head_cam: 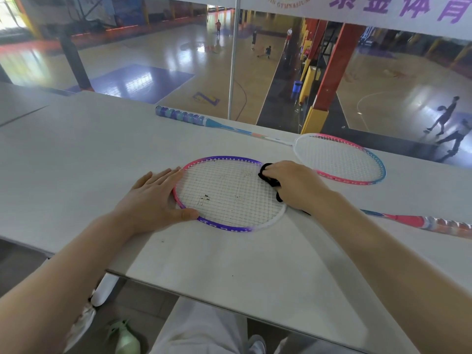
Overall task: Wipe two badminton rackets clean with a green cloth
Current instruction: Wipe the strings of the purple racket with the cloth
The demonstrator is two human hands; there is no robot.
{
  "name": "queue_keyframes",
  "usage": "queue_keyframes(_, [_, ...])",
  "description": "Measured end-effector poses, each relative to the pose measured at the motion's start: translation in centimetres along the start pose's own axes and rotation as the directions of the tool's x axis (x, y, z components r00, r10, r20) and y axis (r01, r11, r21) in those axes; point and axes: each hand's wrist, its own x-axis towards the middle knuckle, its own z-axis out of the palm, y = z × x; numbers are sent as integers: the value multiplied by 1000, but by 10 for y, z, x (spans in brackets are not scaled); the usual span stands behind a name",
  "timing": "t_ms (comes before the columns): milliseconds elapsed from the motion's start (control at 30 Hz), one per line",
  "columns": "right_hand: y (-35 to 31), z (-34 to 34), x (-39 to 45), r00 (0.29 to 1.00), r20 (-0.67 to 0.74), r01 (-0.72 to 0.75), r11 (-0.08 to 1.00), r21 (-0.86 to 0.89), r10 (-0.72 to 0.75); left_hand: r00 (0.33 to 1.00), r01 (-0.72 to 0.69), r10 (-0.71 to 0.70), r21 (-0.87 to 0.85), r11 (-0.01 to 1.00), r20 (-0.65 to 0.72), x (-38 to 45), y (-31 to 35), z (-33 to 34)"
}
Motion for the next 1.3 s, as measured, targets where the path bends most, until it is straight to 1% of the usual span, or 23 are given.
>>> queue_keyframes(33, [0, 0, -4, 1000, -2, 5, 1000, 15, -5, 1000, 0, 0, -2, 1000, -2, 0, 0, 0])
queue_keyframes(167, [-4, -1, -22, 1000, -6, 23, 998, -67, -23, 1000, -2, 2, -1, 1000, -6, 0, -1, 1])
queue_keyframes(300, [-17, -8, -45, 999, 39, 37, 998, -46, -36, 1000, -2, 2, -5, 1000, -3, 1, -1, 1])
queue_keyframes(400, [-24, -6, -64, 995, 13, 99, 994, -54, -99, 1000, -6, 6, -13, 1000, -5, 1, -1, 2])
queue_keyframes(567, [-31, 0, -92, 968, -24, 252, 967, 25, -251, 1000, -5, 5, -25, 1000, -1, 0, 1, 1])
queue_keyframes(700, [-30, 2, -95, 952, -19, 307, 944, 119, -307, 1000, -13, 13, -16, 1000, 5, 0, 1, 1])
queue_keyframes(800, [-30, 6, -89, 943, -47, 330, 943, 36, -328, 1000, -10, 10, -34, 999, -3, 0, 0, 1])
queue_keyframes(867, [-30, 8, -81, 951, -69, 301, 953, -38, -303, 1000, -2, 2, -47, 999, -1, 1, 1, 1])
queue_keyframes(933, [-31, 7, -69, 970, -60, 229, 968, -107, -236, 1000, 5, -5, -52, 999, 5, 0, 2, 1])
queue_keyframes(1033, [-32, -1, -47, 993, 19, 121, 981, -150, -120, 1000, 3, -3, -49, 999, -1, 0, 3, 1])
queue_keyframes(1133, [-33, -12, -22, 992, 108, 81, 974, -211, -59, 1000, -6, 6, -27, 1000, 7, 0, 3, 1])
queue_keyframes(1200, [-32, -17, -5, 989, 149, 53, 980, -194, -24, 1000, -7, 8, -22, 1000, 3, 0, 3, 1])
queue_keyframes(1300, [-31, -14, 19, 991, 134, 23, 991, -133, -5, 1000, -13, 13, -14, 1000, -10, 0, 2, 1])
